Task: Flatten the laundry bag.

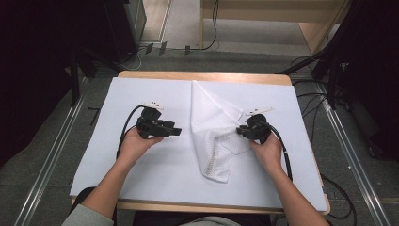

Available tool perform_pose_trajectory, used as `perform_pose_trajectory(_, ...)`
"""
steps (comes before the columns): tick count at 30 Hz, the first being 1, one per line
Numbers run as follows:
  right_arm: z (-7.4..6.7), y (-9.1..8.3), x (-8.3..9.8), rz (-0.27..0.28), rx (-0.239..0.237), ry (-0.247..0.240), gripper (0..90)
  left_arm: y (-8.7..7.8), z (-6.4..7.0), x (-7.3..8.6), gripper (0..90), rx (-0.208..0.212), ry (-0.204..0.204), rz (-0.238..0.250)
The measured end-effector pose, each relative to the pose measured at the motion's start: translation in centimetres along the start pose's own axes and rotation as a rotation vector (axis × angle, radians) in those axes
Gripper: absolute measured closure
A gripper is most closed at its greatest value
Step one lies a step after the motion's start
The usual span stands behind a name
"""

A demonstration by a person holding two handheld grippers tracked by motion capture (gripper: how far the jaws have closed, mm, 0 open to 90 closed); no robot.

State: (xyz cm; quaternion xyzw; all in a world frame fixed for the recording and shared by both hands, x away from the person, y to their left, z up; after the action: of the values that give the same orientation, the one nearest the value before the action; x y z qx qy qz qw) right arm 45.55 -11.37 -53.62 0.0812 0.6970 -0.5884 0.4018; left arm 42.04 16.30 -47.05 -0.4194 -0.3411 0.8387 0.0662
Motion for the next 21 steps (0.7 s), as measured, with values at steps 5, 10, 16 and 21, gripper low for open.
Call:
perform_pose_trajectory(5, 0.4, 0.2, 0.1, 0.002, -0.047, 0.05, 90.0, 0.0, -0.2, 0.1, 48.0, -0.002, -0.004, -0.006)
perform_pose_trajectory(10, 0.8, -0.3, -0.3, 0.002, -0.04, 0.055, 86.0, 0.1, -0.2, 0.1, 48.0, 0.002, -0.006, -0.006)
perform_pose_trajectory(16, 1.7, 0.0, 0.1, -0.011, 0.0, 0.051, 68.6, 0.1, -0.2, 0.2, 47.7, 0.002, -0.006, -0.01)
perform_pose_trajectory(21, 1.1, 0.1, 0.0, 0.002, 0.012, 0.008, 76.7, 0.1, -0.3, 0.2, 47.7, 0.001, -0.01, -0.01)
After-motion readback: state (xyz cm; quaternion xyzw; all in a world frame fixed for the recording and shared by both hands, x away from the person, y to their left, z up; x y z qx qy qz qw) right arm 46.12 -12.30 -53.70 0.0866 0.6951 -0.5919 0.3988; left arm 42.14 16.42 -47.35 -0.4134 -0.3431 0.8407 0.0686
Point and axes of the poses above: each handheld gripper's, and its own axes: y roughly forward along the jaws, x roughly out of its underside, z roughly to its right, the point moved 9 cm from there along y, roughly forward along the jaws, and after that the axes turned 10 degrees about x, right-handed, at the moved point
